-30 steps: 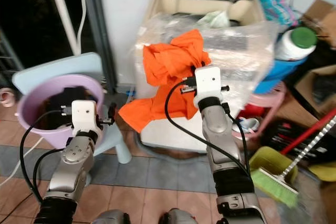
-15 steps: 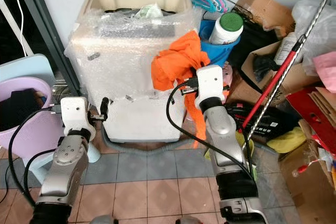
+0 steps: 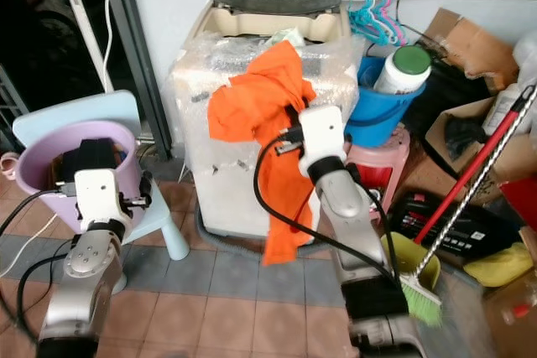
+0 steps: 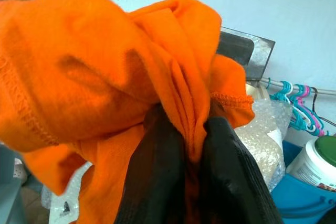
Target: Clothes washing
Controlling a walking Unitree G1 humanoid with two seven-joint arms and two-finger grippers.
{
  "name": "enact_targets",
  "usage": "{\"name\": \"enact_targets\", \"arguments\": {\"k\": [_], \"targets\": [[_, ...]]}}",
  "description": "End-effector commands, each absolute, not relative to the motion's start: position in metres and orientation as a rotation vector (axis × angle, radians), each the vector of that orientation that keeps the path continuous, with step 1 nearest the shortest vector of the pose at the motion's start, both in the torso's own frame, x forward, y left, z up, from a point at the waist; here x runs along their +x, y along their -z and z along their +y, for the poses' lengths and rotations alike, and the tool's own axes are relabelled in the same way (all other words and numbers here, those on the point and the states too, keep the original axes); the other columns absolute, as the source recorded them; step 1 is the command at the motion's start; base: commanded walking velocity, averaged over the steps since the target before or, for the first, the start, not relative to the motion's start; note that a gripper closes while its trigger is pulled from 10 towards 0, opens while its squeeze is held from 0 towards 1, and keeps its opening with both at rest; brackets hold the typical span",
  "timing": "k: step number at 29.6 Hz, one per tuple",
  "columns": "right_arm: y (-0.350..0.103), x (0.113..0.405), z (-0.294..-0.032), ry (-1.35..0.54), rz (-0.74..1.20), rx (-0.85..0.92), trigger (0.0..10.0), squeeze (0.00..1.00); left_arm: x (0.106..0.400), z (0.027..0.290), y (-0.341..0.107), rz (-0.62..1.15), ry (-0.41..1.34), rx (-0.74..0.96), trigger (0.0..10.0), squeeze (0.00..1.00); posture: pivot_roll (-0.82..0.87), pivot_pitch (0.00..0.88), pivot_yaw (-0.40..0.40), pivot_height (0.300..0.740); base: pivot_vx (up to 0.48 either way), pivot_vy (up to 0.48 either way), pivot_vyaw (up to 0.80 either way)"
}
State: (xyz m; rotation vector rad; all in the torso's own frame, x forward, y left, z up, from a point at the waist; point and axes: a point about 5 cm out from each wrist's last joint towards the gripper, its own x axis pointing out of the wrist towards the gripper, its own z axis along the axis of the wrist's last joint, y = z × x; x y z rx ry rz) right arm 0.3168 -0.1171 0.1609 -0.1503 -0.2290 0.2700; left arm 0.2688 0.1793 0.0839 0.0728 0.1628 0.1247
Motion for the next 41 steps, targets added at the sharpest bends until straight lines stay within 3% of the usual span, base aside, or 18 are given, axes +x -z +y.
{"name": "enact_targets", "arguments": {"k": [1,10,21,33,41], "targets": [[-0.171,0.322,-0.123,-0.239,-0.264,-0.161,10.0,0.0,0.275,0.169,-0.088,0.153,-0.07,0.056,10.0,0.0,0.01,0.0,0.004,0.74,0.465,0.0,0.0],[-0.174,0.323,-0.118,-0.267,-0.287,-0.182,10.0,0.0,0.274,0.163,-0.085,0.178,-0.057,0.039,10.0,0.0,0.01,0.0,0.014,0.74,0.465,0.0,0.0],[-0.177,0.325,-0.112,-0.317,-0.312,-0.207,10.0,0.0,0.275,0.162,-0.084,0.187,-0.049,0.05,10.0,0.0,0.01,0.0,0.011,0.74,0.344,0.332,0.22],[-0.187,0.335,-0.119,-0.349,-0.34,-0.24,10.0,0.0,0.275,0.159,-0.081,0.209,-0.054,0.045,10.0,0.0,0.01,0.0,0.004,0.74,0.358,0.319,0.0],[-0.199,0.349,-0.131,-0.277,-0.346,-0.224,10.0,0.0,0.273,0.157,-0.077,0.23,-0.016,0.078,10.0,0.0,0.02,0.0,0.006,0.74,0.455,0.0,0.0]]}}
